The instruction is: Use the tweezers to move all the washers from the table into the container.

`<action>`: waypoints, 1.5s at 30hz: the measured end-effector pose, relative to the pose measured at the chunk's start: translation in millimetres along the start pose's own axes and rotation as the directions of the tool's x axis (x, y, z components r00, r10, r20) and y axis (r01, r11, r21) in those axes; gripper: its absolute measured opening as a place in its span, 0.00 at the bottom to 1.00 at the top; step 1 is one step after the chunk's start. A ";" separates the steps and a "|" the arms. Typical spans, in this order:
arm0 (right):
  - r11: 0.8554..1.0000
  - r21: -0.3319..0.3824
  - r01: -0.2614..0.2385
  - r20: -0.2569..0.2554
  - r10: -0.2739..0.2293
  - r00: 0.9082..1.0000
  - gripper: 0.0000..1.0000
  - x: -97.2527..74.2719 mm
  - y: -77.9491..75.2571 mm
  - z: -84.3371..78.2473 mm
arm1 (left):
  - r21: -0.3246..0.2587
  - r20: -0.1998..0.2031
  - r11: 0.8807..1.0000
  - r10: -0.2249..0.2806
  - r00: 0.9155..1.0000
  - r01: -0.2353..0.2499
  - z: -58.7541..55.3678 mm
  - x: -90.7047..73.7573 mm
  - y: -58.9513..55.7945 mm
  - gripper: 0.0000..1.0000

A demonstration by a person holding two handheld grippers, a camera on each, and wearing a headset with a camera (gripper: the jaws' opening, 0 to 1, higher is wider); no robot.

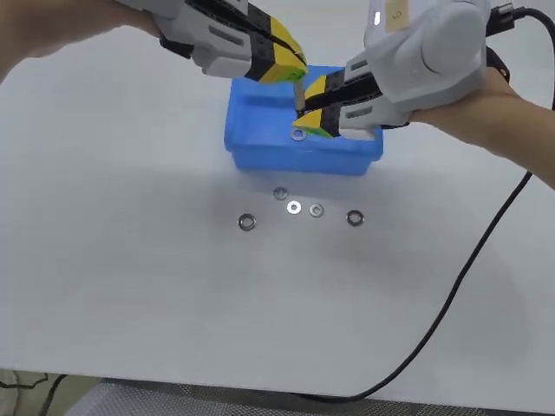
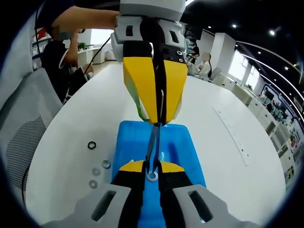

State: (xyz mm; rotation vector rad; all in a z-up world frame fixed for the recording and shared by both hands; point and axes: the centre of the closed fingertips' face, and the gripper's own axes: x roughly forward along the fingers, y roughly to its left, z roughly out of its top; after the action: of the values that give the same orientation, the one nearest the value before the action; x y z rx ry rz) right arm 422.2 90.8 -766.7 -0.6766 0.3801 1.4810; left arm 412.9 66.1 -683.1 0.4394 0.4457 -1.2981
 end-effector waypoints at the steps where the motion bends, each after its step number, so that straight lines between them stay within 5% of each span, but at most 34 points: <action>1: 1.000 -0.007 0.003 0.003 -0.003 1.000 0.11 -1.6 1.3 2.6 | 0.005 0.000 1.000 0.002 1.000 -0.002 2.0 -2.3 -1.9 0.05; 12: 0.998 -0.064 0.013 0.036 -0.010 0.999 0.11 -17.8 18.6 31.9 | 0.030 0.023 0.999 0.021 1.000 -0.022 21.0 -29.2 -25.2 0.05; 20: 0.995 -0.100 0.004 0.062 0.002 0.998 0.11 -26.8 49.4 54.8 | 0.056 0.012 0.998 0.025 1.000 -0.026 27.0 -47.3 -53.4 0.05; 35: 0.992 -0.104 -0.074 0.067 0.081 0.994 0.11 -18.6 118.4 62.2 | 0.025 0.001 0.999 0.023 1.000 -0.023 3.3 -58.6 -112.3 0.05; 45: 0.988 -0.088 -0.130 0.063 0.136 0.989 0.11 -3.1 142.1 57.3 | -0.011 -0.016 1.000 0.015 1.000 -0.015 -13.4 -59.3 -131.8 0.05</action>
State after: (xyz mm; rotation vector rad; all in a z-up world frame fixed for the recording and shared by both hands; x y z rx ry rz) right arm 272.7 117.9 -746.7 -0.6757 0.3162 1.6502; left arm 270.9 93.4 -669.8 0.4427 0.4621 -1.2778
